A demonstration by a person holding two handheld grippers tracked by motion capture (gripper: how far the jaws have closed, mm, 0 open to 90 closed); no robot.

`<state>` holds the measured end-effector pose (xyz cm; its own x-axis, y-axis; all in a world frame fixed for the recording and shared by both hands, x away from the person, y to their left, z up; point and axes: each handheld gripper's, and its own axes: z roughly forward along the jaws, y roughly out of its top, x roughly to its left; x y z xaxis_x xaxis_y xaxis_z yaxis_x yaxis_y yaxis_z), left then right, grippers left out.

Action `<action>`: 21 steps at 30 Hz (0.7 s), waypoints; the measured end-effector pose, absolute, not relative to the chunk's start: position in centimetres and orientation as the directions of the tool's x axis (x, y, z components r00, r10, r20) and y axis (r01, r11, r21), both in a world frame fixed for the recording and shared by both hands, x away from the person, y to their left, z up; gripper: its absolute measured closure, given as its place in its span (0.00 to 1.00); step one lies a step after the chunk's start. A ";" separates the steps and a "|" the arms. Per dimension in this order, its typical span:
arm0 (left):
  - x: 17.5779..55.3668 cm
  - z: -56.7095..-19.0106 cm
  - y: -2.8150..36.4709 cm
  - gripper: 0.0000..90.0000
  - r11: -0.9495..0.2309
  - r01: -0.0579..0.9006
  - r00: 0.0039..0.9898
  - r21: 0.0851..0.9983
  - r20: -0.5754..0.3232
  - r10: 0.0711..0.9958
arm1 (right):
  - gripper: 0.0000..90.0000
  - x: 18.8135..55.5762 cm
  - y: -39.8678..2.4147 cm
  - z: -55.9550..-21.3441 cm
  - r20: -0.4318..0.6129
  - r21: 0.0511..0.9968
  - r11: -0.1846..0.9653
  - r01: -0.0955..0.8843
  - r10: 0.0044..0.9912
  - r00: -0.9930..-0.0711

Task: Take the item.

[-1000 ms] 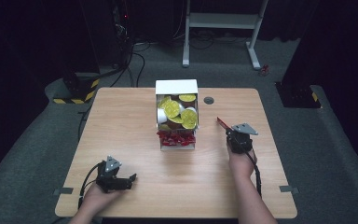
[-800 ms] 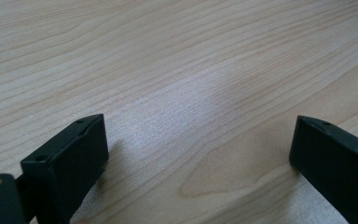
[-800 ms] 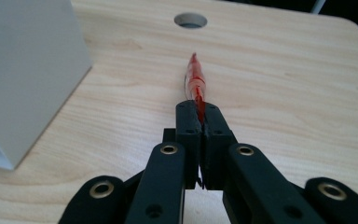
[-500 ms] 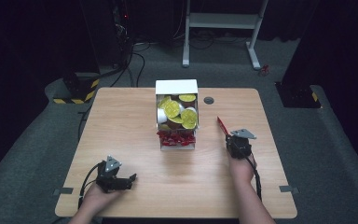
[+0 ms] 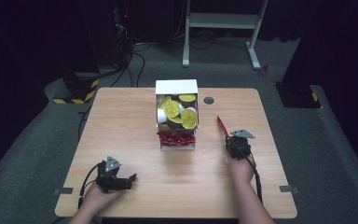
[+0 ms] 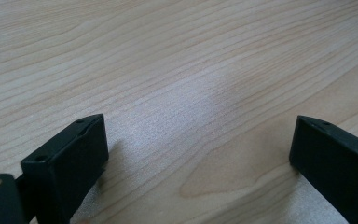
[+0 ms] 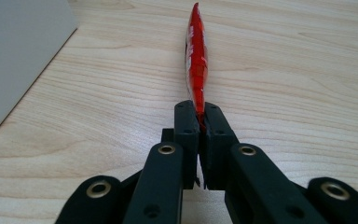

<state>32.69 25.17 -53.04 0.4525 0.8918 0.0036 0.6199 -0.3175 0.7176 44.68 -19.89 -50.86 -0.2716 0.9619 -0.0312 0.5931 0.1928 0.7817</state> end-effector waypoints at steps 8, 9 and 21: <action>32.7 -53.0 25.2 0.05 -0.317 0.620 0.453 0.718 0.004 0.892 | 0.94 45.1 -19.9 -51.3 -0.023 0.775 0.188 0.604 0.963 -0.270; 32.7 -53.0 25.2 0.05 -0.317 0.620 0.453 0.717 0.003 0.892 | 0.93 45.1 -19.9 -51.3 -0.020 0.774 0.186 0.605 0.963 -0.269; 32.7 -53.0 25.2 0.05 -0.318 0.620 0.452 0.718 0.004 0.892 | 0.72 45.0 -19.6 -50.4 0.018 0.795 0.153 0.587 0.961 -0.275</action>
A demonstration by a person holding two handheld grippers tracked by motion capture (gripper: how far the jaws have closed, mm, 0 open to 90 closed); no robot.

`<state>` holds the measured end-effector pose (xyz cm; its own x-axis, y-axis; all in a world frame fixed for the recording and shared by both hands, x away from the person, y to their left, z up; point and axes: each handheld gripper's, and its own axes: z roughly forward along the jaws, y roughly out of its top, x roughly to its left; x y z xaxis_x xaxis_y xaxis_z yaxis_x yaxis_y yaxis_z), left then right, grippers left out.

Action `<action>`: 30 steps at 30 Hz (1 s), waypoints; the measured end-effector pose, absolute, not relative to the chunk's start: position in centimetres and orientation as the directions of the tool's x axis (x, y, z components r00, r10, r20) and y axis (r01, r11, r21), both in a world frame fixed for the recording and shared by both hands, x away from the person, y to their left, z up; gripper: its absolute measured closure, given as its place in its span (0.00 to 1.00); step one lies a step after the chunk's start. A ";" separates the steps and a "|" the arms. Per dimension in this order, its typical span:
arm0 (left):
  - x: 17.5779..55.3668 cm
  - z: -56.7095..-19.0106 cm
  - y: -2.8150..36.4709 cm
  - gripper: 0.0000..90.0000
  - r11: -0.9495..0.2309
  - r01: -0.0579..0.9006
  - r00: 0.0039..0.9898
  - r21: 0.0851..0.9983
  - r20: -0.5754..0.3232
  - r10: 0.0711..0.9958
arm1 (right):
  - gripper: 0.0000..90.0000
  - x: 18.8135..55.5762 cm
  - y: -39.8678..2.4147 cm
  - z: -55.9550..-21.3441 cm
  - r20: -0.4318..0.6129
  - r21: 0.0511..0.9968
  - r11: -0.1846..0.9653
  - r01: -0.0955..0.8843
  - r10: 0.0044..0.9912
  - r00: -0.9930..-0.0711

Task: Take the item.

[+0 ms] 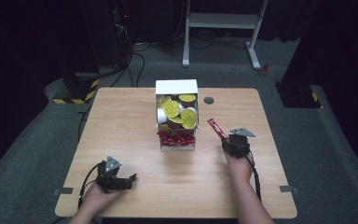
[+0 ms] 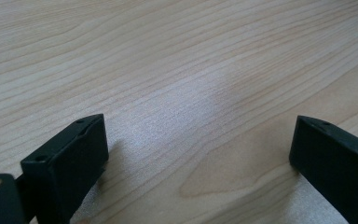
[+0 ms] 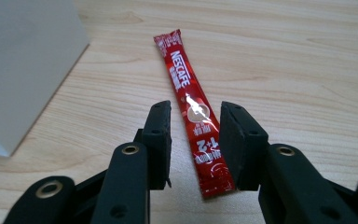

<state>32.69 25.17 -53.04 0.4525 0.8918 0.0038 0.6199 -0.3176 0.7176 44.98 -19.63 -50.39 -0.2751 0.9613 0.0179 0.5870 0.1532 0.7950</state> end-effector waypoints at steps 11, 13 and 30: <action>32.7 -53.0 25.2 0.05 -0.318 0.618 0.451 0.719 0.006 0.892 | 0.56 44.4 -19.3 -48.7 0.021 0.815 0.150 0.560 0.958 -0.286; 32.7 -53.0 25.2 0.05 -0.317 0.618 0.451 0.719 0.006 0.893 | 0.53 44.2 -19.1 -48.6 0.026 0.815 0.148 0.560 0.956 -0.291; 32.7 -53.0 25.2 0.06 -0.322 0.617 0.452 0.718 0.012 0.892 | 0.25 40.9 -18.7 -47.4 0.058 0.833 0.140 0.535 0.940 -0.337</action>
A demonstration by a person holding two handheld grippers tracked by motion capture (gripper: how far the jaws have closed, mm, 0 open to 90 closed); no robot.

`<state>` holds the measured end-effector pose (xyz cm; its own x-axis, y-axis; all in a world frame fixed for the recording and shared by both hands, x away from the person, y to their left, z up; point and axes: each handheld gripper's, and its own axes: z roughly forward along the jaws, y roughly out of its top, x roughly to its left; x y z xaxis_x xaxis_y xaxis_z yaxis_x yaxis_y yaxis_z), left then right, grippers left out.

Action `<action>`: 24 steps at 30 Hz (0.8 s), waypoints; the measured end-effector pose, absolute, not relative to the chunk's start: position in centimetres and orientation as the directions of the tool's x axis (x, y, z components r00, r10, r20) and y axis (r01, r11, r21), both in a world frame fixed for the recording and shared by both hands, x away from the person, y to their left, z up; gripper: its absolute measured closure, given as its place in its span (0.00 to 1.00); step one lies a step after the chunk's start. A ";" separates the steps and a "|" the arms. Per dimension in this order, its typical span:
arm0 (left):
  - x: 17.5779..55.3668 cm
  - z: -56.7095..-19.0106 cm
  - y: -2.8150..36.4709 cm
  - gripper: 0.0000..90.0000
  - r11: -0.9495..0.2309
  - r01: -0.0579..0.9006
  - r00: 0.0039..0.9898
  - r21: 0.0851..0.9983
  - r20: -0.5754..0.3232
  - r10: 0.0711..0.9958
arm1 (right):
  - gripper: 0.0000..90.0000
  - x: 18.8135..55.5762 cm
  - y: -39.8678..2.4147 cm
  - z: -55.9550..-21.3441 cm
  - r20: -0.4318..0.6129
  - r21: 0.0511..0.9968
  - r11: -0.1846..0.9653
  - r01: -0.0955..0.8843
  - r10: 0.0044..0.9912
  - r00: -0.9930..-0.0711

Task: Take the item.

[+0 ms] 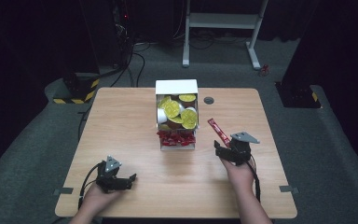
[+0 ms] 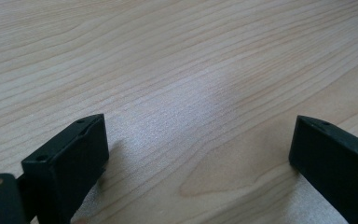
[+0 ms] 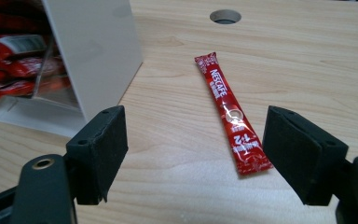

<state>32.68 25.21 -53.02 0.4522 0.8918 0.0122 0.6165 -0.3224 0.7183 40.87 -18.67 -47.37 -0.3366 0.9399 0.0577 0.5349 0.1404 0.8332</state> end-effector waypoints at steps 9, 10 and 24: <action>32.7 -53.0 25.2 0.05 -0.322 0.616 0.452 0.719 0.012 0.892 | 0.16 37.4 -17.3 -47.6 0.054 0.827 0.170 0.536 0.925 -0.377; 32.7 -53.0 25.2 0.06 -0.323 0.616 0.452 0.719 0.012 0.892 | 0.16 37.0 -17.1 -47.8 0.048 0.826 0.176 0.536 0.924 -0.379; 32.6 -53.0 25.2 0.06 -0.322 0.616 0.453 0.719 0.012 0.892 | 0.11 34.2 -14.9 -52.5 0.000 0.702 0.320 0.636 0.893 -0.450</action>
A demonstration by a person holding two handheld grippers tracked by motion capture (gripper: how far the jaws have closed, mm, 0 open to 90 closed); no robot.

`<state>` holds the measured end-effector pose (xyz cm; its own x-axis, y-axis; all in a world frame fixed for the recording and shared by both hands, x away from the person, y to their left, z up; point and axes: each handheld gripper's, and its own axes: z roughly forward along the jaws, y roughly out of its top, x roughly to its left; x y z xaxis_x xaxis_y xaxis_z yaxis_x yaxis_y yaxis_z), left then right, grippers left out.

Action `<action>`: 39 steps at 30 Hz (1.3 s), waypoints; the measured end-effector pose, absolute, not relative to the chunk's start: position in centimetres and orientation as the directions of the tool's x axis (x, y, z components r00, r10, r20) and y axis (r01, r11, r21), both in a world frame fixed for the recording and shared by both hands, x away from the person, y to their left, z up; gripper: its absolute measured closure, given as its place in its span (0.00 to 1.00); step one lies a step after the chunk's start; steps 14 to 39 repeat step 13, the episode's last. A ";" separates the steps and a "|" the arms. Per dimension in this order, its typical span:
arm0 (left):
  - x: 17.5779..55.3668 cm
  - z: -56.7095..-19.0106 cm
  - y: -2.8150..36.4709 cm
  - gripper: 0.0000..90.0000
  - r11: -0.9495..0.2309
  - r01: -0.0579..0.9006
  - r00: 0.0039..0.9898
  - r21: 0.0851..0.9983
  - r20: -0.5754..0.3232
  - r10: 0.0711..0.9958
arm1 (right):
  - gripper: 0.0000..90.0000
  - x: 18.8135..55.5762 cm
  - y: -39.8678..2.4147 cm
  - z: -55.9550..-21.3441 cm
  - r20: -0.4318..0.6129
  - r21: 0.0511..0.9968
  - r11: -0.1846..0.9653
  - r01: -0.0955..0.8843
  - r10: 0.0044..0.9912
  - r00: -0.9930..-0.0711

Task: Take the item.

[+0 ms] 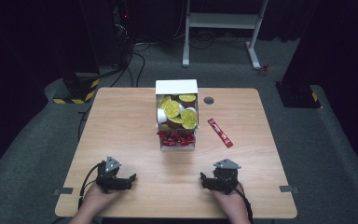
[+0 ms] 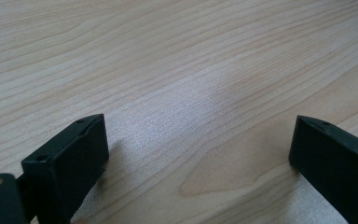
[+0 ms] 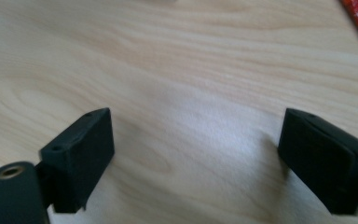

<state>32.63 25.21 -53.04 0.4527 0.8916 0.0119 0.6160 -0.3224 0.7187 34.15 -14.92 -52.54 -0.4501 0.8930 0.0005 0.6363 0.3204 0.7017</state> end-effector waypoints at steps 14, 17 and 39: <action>32.6 -53.0 25.2 0.06 -0.324 0.615 0.453 0.719 0.013 0.891 | 0.14 33.7 -14.5 -52.6 -0.012 0.705 0.324 0.631 0.895 -0.447; 32.6 -53.0 25.2 0.06 -0.324 0.615 0.453 0.719 0.013 0.891 | 0.14 33.7 -14.5 -52.6 -0.012 0.705 0.324 0.631 0.895 -0.447; 32.6 -53.0 25.2 0.06 -0.324 0.615 0.453 0.719 0.013 0.891 | 0.14 33.7 -14.5 -52.6 -0.012 0.705 0.324 0.631 0.895 -0.447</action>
